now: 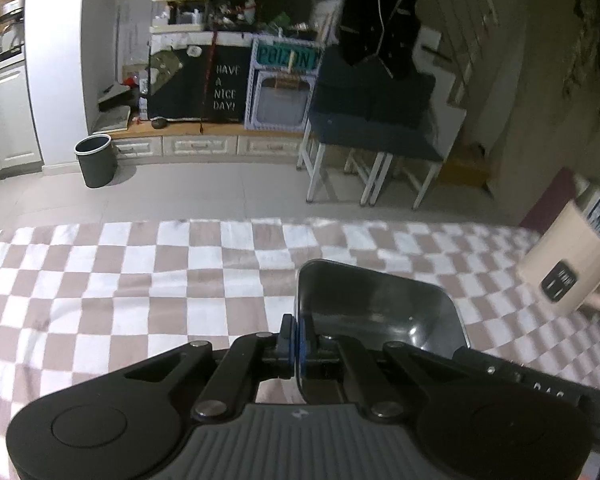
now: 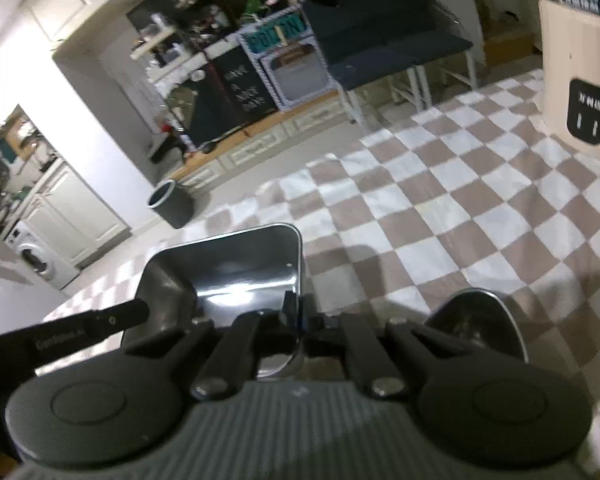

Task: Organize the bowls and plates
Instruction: 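Lift the second steel tray with both tools and carry it back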

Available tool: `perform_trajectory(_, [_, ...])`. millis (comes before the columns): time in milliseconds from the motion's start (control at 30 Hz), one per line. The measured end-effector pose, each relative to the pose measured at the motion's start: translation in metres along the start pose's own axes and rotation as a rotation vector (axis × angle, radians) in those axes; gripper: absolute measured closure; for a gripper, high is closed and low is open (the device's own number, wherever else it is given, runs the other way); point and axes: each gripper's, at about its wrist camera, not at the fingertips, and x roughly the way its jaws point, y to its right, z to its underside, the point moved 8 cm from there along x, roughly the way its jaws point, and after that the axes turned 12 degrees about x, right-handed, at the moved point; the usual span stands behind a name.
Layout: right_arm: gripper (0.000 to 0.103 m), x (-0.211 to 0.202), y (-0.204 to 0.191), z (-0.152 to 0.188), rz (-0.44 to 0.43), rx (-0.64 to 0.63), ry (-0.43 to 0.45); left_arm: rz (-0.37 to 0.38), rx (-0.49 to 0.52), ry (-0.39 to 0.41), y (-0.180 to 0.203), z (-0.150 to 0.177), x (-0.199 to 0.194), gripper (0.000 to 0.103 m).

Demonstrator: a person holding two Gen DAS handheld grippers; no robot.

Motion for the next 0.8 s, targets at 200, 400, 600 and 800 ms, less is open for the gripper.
perform_trajectory(200, [0.1,-0.054,-0.006,0.0,-0.071,-0.053,0.02,-0.009,0.006,0.039,0.017,0.0,-0.055,0.102])
perform_trajectory(400, [0.1,-0.098,-0.007,0.003,-0.122,-0.07,0.036,-0.009,0.008,0.093,0.037,0.002,-0.11,0.101])
perform_trajectory(600, [0.099,-0.14,0.006,0.014,-0.165,-0.085,0.051,0.018,-0.004,0.128,0.056,0.019,-0.146,0.101])
perform_trajectory(800, [0.099,-0.171,0.023,0.019,-0.171,-0.119,0.065,0.089,-0.025,0.143,0.078,0.049,-0.167,0.099])
